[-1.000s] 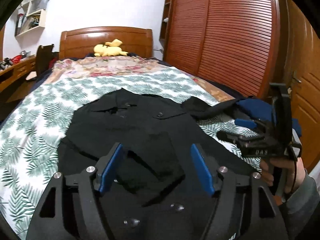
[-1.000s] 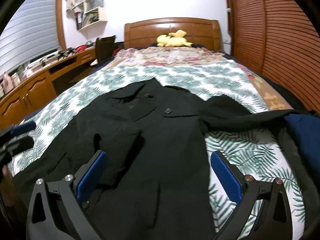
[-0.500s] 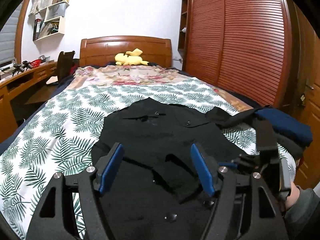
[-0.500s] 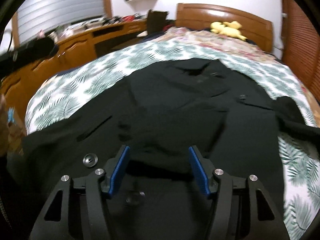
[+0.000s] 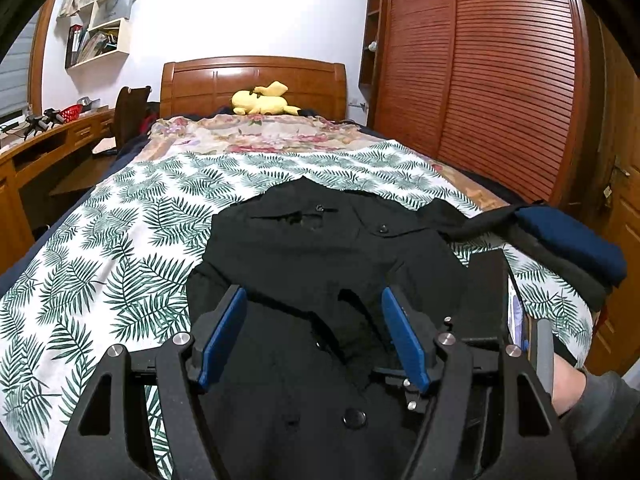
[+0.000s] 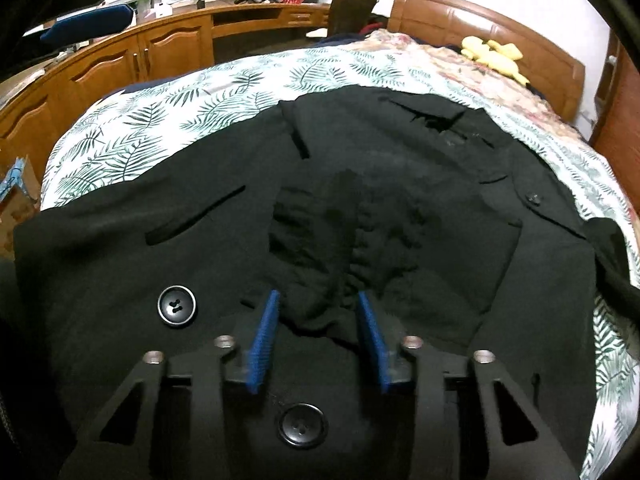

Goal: Fold large clothes

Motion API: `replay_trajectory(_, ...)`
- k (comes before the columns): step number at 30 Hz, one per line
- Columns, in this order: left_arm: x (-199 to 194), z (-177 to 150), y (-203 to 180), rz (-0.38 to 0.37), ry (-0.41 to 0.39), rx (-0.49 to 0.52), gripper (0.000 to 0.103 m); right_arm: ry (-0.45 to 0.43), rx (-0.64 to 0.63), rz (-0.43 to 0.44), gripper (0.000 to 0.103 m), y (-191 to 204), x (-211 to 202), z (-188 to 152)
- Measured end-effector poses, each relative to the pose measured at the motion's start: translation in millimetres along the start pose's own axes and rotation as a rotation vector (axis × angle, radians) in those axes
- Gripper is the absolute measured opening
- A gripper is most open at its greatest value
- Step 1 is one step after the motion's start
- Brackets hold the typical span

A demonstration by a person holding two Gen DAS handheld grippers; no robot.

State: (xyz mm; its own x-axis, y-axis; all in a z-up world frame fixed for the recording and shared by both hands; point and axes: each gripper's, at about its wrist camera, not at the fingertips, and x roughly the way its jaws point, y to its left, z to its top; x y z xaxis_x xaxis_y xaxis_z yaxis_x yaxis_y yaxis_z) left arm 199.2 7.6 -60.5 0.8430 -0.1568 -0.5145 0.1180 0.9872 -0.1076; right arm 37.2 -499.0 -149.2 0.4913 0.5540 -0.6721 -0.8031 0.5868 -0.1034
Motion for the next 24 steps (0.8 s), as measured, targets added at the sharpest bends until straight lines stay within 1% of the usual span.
replay_trajectory(2, 1, -1, 0, 0.0, 0.005, 0.0, 0.071, -0.018, -0.016, -0.024, 0.012, 1, -2, 0)
replay_trajectory(4, 1, -2, 0, -0.002, 0.008, -0.003, 0.071, -0.045, 0.0, -0.021, 0.008, -2, -8, -2)
replay_trajectory(7, 3, -4, 1, -0.018, 0.019, -0.016, 0.071, -0.114, 0.057, -0.027, 0.007, -16, -29, -3)
replay_trajectory(9, 5, -4, 0, -0.015, 0.023, -0.014, 0.071, -0.166, 0.103, -0.044, 0.007, -31, -50, -3)
replay_trajectory(12, 6, -5, -2, -0.017, 0.026, -0.012, 0.071, -0.237, 0.188, -0.042, 0.007, -50, -83, -8)
replay_trajectory(14, 7, -6, -5, -0.02, 0.03, -0.009, 0.071, -0.272, 0.209, -0.071, 0.007, -58, -103, -13)
replay_trajectory(18, 11, -7, -14, -0.025, 0.037, 0.013, 0.071, -0.29, 0.271, -0.113, 0.007, -73, -128, -33)
replay_trajectory(22, 13, -8, -23, -0.042, 0.043, 0.028, 0.071, -0.253, 0.323, -0.167, 0.007, -78, -136, -51)
replay_trajectory(24, 14, -8, -27, -0.051, 0.044, 0.035, 0.071, -0.231, 0.352, -0.18, 0.007, -80, -139, -59)
